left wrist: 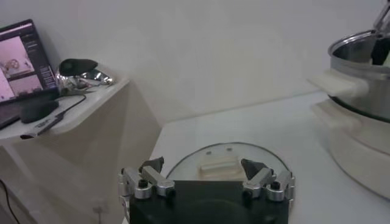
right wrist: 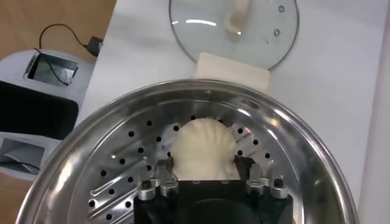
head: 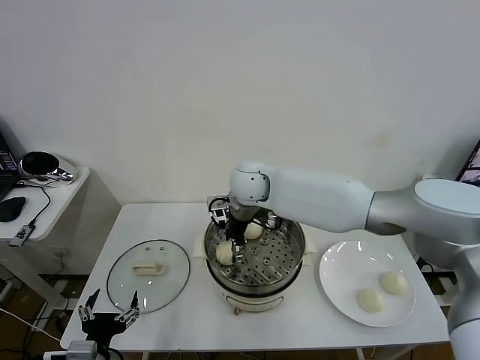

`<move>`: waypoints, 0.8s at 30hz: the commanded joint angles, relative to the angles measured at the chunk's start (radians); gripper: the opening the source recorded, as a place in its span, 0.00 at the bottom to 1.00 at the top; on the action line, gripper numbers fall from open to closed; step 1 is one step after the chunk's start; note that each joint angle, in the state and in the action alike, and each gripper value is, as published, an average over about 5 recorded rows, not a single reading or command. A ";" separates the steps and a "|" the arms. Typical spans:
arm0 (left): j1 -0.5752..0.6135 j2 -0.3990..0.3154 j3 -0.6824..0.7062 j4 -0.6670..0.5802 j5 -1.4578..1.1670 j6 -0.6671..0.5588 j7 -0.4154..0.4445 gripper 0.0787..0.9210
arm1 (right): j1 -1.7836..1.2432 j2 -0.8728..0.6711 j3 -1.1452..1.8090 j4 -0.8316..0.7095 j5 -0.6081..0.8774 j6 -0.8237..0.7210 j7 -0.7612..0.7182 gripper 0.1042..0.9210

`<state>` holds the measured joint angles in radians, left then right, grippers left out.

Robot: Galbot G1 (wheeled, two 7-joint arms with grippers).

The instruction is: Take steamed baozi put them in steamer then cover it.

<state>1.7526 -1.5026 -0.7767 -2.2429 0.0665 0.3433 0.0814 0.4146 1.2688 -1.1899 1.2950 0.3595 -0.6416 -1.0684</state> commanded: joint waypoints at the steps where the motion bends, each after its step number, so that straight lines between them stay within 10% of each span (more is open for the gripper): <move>1: -0.001 -0.004 0.003 0.000 0.000 0.001 0.000 0.88 | 0.001 -0.019 0.015 0.021 -0.005 -0.001 0.005 0.87; 24: 0.035 0.065 0.005 0.029 -0.022 -0.017 0.006 0.88 | 0.073 -0.864 0.204 0.421 -0.230 0.263 -0.250 0.88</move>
<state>1.7838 -1.4545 -0.7729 -2.2234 0.0487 0.3310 0.0872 0.4954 0.6622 -1.0242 1.6091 0.1899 -0.4350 -1.2760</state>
